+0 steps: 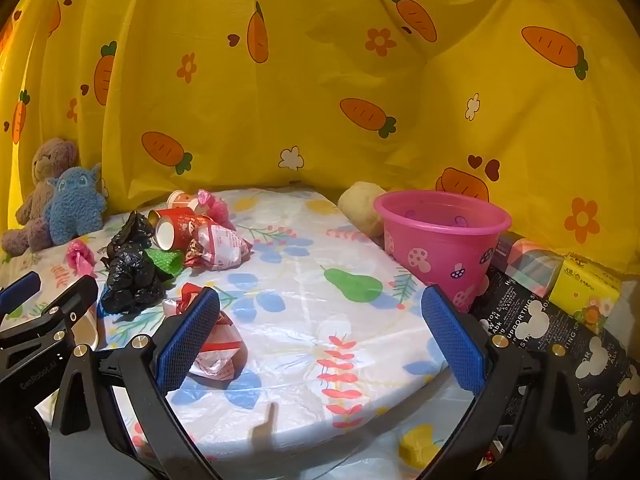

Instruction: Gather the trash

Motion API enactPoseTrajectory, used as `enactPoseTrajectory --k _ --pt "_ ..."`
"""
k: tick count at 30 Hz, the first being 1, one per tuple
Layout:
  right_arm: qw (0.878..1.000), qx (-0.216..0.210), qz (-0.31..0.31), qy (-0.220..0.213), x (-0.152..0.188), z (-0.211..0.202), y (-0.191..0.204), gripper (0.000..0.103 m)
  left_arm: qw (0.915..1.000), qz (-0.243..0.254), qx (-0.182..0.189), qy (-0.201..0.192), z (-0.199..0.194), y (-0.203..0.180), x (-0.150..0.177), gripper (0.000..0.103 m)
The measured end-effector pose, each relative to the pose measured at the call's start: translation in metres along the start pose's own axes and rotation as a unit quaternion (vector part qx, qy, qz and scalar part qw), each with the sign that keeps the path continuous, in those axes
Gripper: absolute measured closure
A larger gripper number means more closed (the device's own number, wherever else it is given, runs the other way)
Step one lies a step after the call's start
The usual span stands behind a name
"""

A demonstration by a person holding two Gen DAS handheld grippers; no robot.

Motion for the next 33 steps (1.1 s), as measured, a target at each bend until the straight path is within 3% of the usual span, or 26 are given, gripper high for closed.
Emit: enactPoseTrajectory --k 33 --pt "1.0 0.005 0.005 -0.005 -0.0021 -0.005 -0.0067 0.005 1.0 -0.002 0.003 0.0 0.0027 -0.004 0.0029 0.013"
Point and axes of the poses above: each gripper's, at about its wrist camera, not at the fingertips, and z roughly the way its jaws point, y to its left, x to its underside, the point moved 6 cm from there along z, roughly the way its jaws point, and after that the axes turned 5 degrees about -z, right-handed, at the moved point
